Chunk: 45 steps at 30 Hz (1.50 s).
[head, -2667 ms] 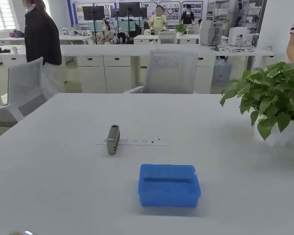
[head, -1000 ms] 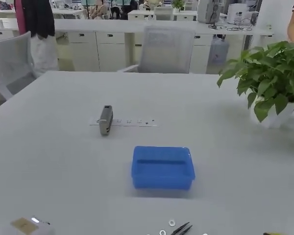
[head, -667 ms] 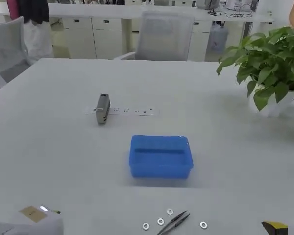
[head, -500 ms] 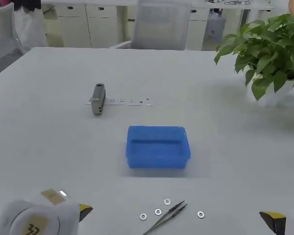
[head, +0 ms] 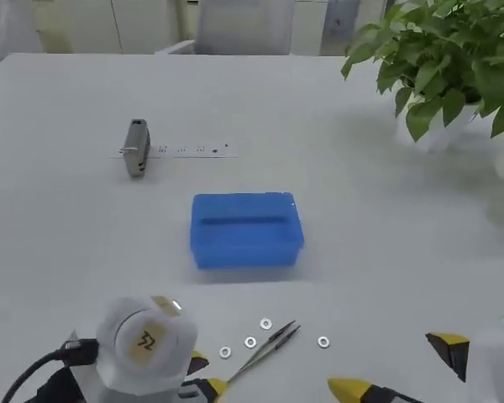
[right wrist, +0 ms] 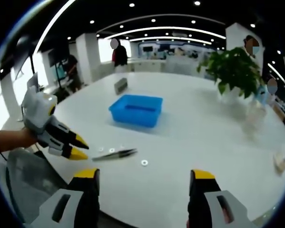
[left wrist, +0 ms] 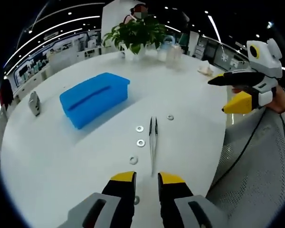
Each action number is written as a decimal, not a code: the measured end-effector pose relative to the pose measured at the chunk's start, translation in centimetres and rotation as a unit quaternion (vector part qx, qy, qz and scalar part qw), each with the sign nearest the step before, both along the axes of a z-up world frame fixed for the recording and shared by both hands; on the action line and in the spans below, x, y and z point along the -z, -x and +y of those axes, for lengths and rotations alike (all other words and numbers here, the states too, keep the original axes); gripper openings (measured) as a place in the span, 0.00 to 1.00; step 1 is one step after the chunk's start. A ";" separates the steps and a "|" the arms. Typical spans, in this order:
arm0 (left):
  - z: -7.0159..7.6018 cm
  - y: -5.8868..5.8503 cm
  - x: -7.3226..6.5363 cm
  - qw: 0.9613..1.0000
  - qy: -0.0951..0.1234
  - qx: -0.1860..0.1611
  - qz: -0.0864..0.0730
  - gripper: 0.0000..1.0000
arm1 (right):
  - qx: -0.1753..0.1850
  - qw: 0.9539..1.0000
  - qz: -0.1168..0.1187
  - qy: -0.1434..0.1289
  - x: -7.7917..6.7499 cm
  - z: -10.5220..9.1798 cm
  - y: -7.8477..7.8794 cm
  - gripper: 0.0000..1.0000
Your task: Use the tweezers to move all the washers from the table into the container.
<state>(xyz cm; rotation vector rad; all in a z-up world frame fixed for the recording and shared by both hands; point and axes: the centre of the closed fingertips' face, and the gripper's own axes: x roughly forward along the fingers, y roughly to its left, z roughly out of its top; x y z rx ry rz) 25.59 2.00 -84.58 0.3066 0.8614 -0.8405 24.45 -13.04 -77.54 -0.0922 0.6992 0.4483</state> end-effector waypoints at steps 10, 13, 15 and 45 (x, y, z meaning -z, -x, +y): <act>-0.8 0.2 1.7 0.999 -0.024 0.019 0.013 0.03 | 0.002 1.000 0.001 0.001 0.0 -0.1 0.0 0.75; -1.2 0.1 1.6 0.999 -0.018 0.024 0.012 0.01 | -0.002 1.000 0.001 0.001 0.0 0.1 0.0 0.75; -1.3 0.2 1.6 0.999 -0.023 0.031 0.005 0.00 | -0.008 1.000 0.003 0.003 0.1 0.3 0.1 0.74; 3.0 2.3 -7.9 0.998 0.003 -0.006 -0.059 0.00 | -0.011 1.000 -0.021 0.002 -0.6 0.3 -0.1 0.70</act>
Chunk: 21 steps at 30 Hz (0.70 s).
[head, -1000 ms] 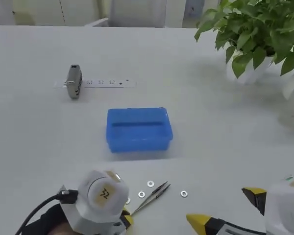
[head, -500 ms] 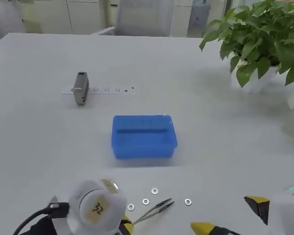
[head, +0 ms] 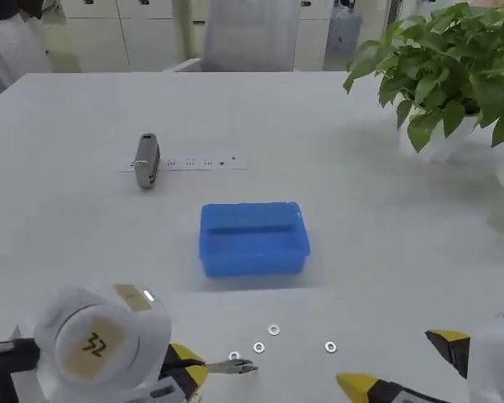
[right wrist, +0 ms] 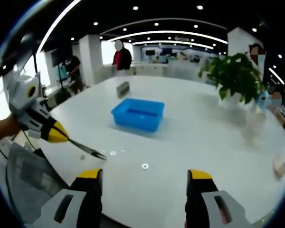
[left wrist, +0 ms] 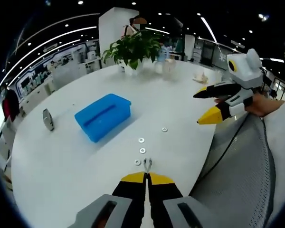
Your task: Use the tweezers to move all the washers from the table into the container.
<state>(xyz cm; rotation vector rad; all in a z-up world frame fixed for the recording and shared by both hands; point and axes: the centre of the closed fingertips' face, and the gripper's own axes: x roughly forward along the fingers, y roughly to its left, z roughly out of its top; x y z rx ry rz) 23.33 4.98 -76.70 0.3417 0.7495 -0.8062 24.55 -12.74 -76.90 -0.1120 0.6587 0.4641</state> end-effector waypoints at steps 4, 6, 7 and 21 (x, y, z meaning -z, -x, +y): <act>0.5 0.5 -0.3 1.000 -0.006 0.000 0.003 0.00 | 0.000 1.000 -0.003 -0.002 -0.1 0.0 0.0 0.70; 0.7 0.8 -0.7 1.000 -0.009 0.000 0.001 0.00 | 0.001 1.000 -0.003 -0.004 -0.1 -0.1 -0.1 0.70; 0.7 0.9 -1.0 1.000 -0.009 -0.001 0.001 0.00 | 0.001 1.000 -0.004 -0.006 -0.2 -0.1 -0.1 0.70; 1.9 1.5 -1.7 0.999 -0.045 0.004 -0.011 0.00 | 0.000 1.000 -0.006 -0.008 -0.3 0.0 -0.1 0.69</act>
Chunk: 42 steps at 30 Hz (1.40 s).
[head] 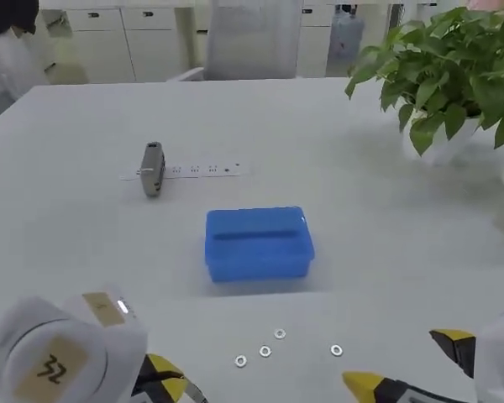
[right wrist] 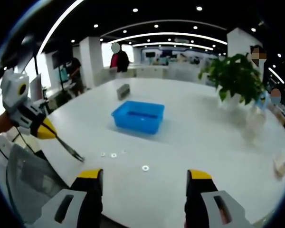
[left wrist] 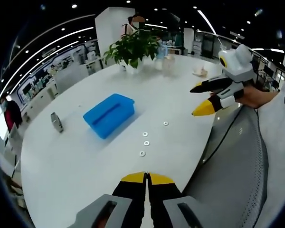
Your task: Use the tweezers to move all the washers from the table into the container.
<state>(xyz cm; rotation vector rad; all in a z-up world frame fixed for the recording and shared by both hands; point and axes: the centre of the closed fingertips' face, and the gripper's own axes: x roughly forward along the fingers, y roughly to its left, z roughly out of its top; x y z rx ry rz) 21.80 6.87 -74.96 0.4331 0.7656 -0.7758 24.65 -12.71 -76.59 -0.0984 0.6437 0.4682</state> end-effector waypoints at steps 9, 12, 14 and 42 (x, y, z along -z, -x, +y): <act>0.0 -0.2 0.0 1.000 0.002 0.005 -0.004 0.00 | 0.001 1.000 0.000 0.001 0.0 -0.1 0.0 0.69; -0.1 -0.2 0.0 1.000 0.004 0.008 -0.003 0.00 | -0.006 1.000 0.003 -0.002 0.0 0.2 0.1 0.69; -0.3 -0.2 -0.1 1.000 0.001 0.016 -0.006 0.00 | -0.034 0.999 0.007 -0.013 0.0 1.3 0.4 0.65; -1.6 -1.1 0.0 0.994 -0.005 0.111 0.014 0.00 | -0.509 0.859 0.007 0.052 3.3 19.9 2.1 0.20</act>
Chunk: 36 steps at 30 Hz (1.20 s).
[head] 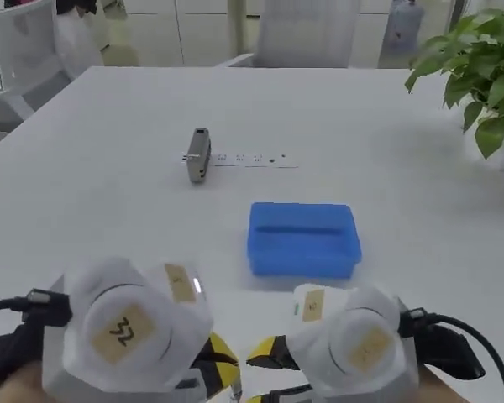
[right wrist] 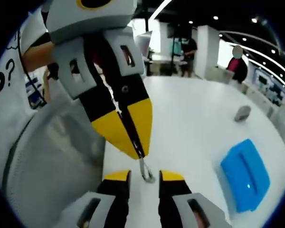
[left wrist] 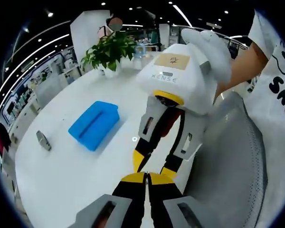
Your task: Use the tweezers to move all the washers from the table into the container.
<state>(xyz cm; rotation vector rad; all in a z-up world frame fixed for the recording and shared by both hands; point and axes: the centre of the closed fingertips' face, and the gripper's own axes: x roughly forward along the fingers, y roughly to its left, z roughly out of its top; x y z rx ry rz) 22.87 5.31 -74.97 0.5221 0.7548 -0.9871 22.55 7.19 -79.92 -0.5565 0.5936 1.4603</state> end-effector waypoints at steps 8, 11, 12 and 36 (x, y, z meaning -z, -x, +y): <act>-0.1 0.1 0.1 1.000 -0.001 0.006 0.006 0.00 | -0.057 0.998 -0.011 0.014 1.8 1.0 0.1 0.06; 0.2 0.1 0.1 1.000 -0.003 0.004 0.004 0.00 | -0.066 0.998 -0.013 0.011 1.8 1.0 0.1 0.06; 0.3 0.1 0.2 1.000 -0.004 0.007 0.000 0.00 | -0.069 0.998 -0.010 0.011 1.8 1.1 0.1 0.06; 7.1 1.2 -1.2 0.937 0.111 -0.314 -0.105 0.78 | -0.017 0.999 -0.015 -0.031 -1.5 0.8 -1.2 0.03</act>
